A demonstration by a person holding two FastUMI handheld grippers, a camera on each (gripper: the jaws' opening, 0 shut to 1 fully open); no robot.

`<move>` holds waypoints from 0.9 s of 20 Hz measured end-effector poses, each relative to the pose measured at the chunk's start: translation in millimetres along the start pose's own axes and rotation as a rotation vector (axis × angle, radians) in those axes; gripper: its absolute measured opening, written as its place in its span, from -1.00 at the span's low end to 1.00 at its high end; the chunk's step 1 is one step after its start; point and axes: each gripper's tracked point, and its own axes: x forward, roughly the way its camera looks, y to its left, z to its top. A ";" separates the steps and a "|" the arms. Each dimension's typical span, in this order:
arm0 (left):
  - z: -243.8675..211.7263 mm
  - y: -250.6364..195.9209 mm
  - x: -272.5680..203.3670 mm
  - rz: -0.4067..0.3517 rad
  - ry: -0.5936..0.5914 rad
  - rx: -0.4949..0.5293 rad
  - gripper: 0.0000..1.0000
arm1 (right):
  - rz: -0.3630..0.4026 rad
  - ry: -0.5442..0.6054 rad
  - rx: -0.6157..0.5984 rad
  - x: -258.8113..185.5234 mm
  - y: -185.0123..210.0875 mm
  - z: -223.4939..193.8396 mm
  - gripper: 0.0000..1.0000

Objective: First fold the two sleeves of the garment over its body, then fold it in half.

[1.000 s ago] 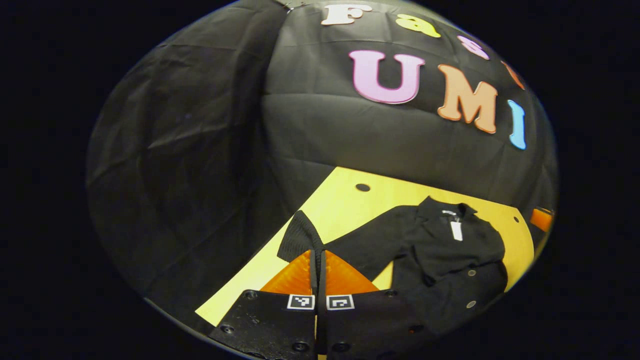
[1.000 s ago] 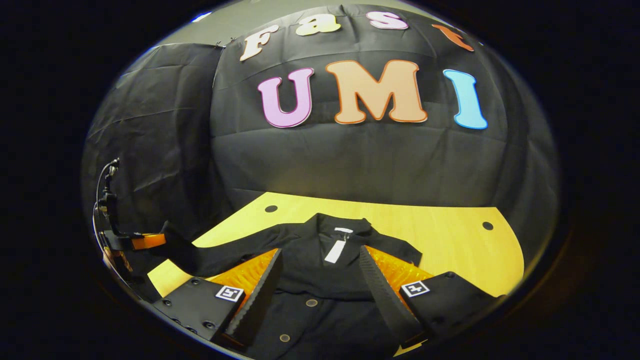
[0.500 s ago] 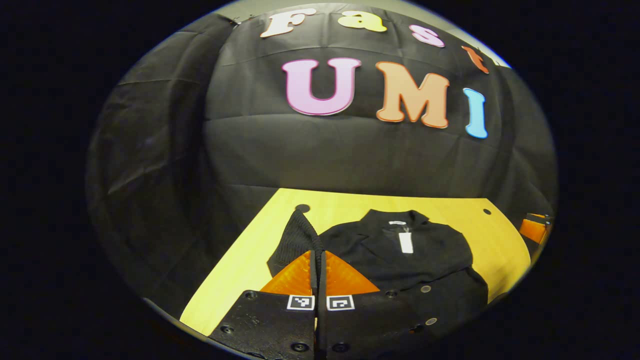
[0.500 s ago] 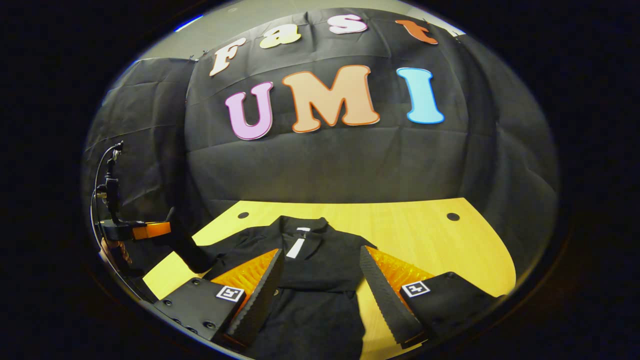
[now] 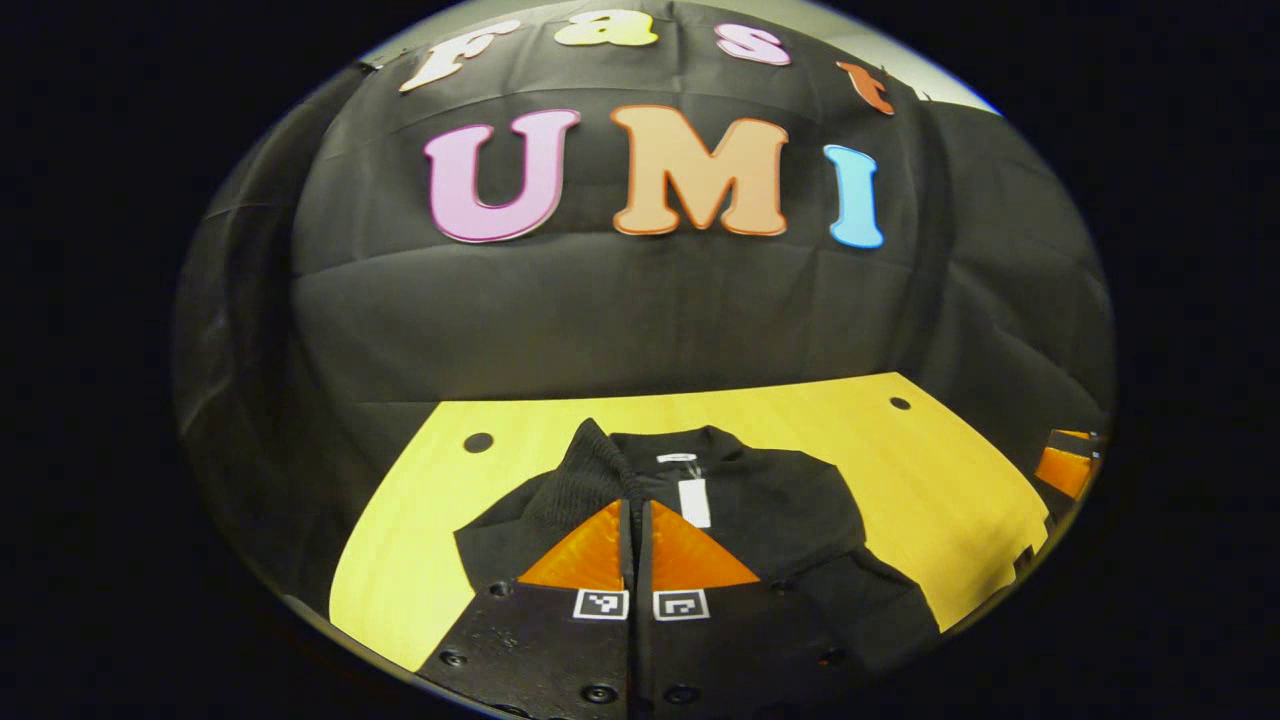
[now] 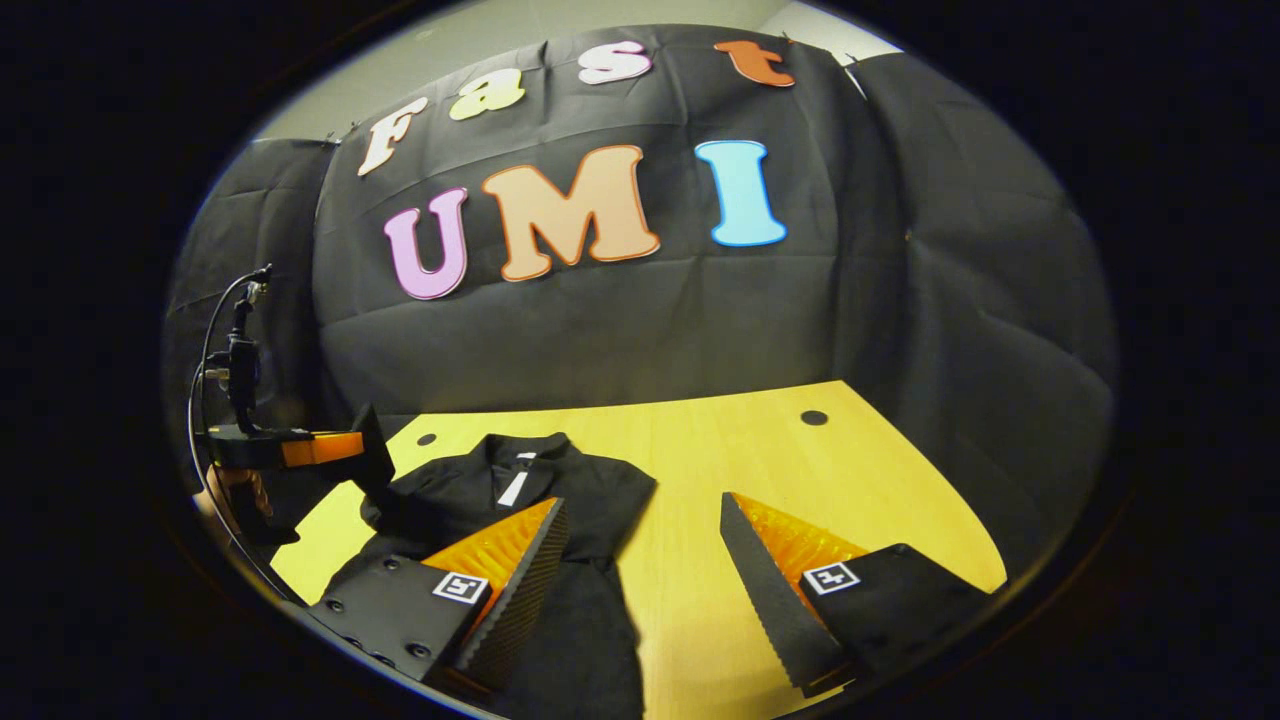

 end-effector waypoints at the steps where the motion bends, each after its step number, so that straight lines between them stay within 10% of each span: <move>1: 0.7 -12.0 4.7 -0.019 0.005 0.011 -1.00 | -0.014 0.001 0.008 -4.9 -8.8 -1.2 0.97; 13: -16.0 -123.5 77.2 -0.137 0.089 0.121 -1.00 | -0.183 0.022 0.104 -53.6 -107.2 -25.7 0.96; 18: -20.2 -138.2 111.0 -0.069 0.096 0.167 -1.00 | -0.207 0.043 0.119 -60.1 -127.7 -34.3 0.95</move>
